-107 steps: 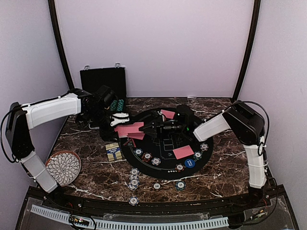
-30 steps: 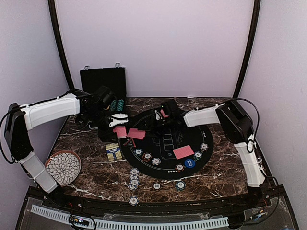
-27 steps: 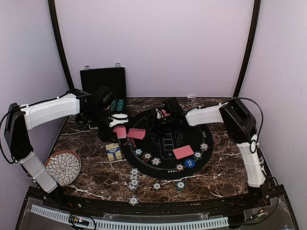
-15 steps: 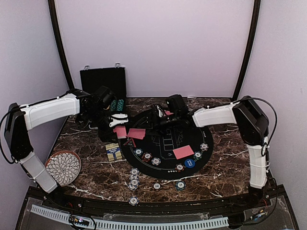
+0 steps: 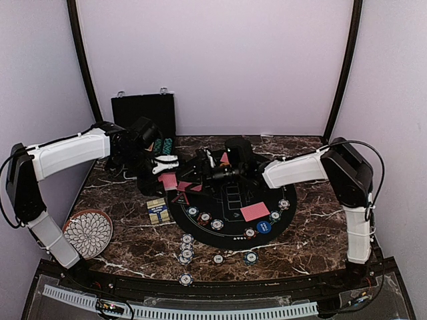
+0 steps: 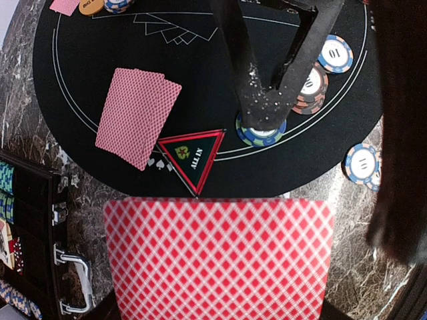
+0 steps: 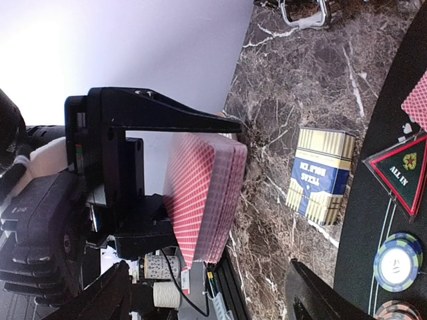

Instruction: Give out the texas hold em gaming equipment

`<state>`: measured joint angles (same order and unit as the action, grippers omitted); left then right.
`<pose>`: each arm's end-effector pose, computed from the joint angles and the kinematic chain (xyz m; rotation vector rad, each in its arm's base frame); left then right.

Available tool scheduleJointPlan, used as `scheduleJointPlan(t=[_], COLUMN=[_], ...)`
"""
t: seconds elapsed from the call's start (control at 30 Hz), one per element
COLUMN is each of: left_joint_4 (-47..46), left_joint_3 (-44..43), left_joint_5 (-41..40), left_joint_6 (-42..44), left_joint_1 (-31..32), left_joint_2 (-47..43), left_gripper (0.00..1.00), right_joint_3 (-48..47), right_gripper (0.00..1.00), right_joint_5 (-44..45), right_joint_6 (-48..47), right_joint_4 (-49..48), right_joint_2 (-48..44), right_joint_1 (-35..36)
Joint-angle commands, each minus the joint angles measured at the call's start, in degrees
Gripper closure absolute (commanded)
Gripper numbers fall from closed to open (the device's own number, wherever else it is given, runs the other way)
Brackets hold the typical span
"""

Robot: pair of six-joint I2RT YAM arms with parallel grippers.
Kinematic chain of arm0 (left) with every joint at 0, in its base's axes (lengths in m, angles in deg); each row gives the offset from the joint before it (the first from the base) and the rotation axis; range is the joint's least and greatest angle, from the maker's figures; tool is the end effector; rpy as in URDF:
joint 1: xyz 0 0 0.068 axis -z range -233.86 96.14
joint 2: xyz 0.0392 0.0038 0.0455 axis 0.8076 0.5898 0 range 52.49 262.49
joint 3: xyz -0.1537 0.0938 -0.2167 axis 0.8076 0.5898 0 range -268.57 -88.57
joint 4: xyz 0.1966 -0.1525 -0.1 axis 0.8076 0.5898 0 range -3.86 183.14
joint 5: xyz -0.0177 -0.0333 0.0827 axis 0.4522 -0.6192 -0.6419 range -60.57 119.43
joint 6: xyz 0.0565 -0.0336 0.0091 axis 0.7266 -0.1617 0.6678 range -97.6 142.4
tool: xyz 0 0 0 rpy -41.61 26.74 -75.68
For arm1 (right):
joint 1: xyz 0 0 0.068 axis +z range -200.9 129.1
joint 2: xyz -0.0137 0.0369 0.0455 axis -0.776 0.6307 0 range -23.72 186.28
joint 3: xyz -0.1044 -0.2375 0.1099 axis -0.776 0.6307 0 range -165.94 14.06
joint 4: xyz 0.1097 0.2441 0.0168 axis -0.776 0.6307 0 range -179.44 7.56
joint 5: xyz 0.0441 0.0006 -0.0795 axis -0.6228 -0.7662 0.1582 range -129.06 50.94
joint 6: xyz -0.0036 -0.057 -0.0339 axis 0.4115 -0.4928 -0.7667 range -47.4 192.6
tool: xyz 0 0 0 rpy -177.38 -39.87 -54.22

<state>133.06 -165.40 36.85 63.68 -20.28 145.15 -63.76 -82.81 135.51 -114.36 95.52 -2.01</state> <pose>0.2873 -0.1989 0.2632 1.6473 2.0838 -0.1284 0.2944 0.3928 0.1982 -0.3940 2.3106 1.8937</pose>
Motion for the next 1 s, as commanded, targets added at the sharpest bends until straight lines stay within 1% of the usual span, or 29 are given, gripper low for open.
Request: scheduleJointPlan(t=[0.0,0.47,0.77,0.97], left_joint_4=[1.3,2.0,2.1,2.4], left_joint_3=[-2.3,-3.3,-3.3,-3.1], left_joint_5=[1.7,3.8,3.7,3.5], left_joint_6=[-0.6,-1.4,-1.5,-1.5], left_joint_1=[-0.2,-0.2,-0.2,-0.2], left_joint_2=[-1.6,-1.5,-1.8,-2.0], left_gripper=[1.0,1.0,1.0,1.0], right_joint_3=[-0.5,-6.0,-10.8,-14.0], right_gripper=[0.21,0.22,0.24,0.26], right_joint_5=[-1.8,-1.8,-0.8,0.0], right_joint_6=[4.5,8.2,12.5,14.2], right_joint_4=[-8.4,-11.3,-14.5,-15.0], right_joint_2=[1.1,6.5,11.9,15.2], right_joint_1=[0.5,1.7,2.5,2.8])
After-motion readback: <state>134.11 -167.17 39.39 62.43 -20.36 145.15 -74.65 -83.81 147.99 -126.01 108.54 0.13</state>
